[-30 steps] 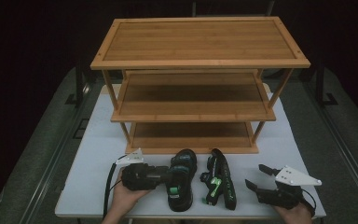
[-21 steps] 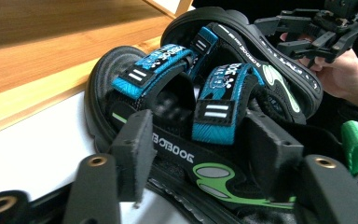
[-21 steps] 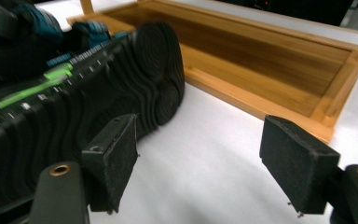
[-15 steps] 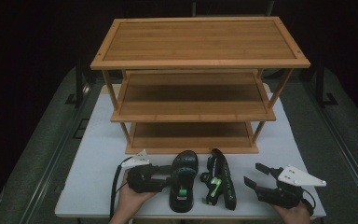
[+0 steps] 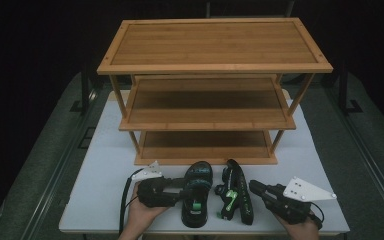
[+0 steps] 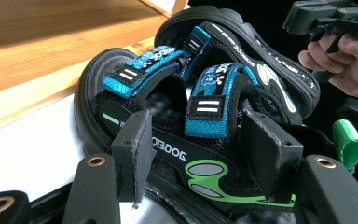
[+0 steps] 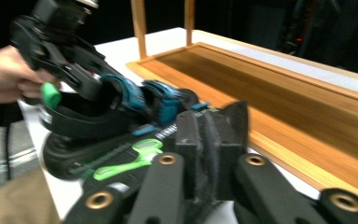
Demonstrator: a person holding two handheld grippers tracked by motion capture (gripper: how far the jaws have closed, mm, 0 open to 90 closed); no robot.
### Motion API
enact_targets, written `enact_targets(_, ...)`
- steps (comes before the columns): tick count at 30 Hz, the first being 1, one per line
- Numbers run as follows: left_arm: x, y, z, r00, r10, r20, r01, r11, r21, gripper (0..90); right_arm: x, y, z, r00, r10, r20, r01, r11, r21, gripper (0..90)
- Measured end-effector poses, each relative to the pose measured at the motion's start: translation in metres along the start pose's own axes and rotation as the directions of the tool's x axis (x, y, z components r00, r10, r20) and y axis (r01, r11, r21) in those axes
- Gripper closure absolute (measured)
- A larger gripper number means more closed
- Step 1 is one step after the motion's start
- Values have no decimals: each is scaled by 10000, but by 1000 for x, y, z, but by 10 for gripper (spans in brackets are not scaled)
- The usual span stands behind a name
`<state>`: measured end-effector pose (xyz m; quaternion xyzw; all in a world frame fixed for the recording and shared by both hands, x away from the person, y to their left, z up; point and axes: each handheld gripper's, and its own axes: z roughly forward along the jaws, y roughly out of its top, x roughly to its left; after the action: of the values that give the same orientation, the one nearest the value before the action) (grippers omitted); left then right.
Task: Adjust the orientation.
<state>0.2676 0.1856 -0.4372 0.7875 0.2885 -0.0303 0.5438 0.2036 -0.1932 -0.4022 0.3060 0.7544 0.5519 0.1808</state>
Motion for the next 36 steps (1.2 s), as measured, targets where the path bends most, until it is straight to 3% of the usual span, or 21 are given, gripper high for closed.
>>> enact_targets(2,0,0,0,10000,3,0,-3,10000,5,437,4,1,6,9996,-69,-281,76,9997,230,894)
enact_targets(8,-1,-1,1,10000,30,-50,-31,10000,-91,437,8,-1,14,9990,-277,-355,298,9978,595,894)
enact_targets(11,-2,0,1,10000,61,-78,-61,10000,-48,437,7,-5,19,9991,-307,-283,335,9940,1041,897)
enact_targets(20,-2,-2,0,10000,-6,-37,5,9999,-104,437,6,-7,12,9997,-249,18,246,9948,991,898)
enact_targets(27,-1,-2,0,10000,-13,1,13,9999,-113,437,-3,-10,-2,9971,-30,755,-42,9955,943,897)
enact_targets(31,-1,-2,0,10000,-15,4,15,9999,-119,437,-11,-14,-10,9881,70,1533,-237,9939,1076,897)
enact_targets(36,-1,-2,0,10000,-9,-12,9,9999,-114,436,-15,-16,-13,9834,187,1803,-406,9921,1185,897)
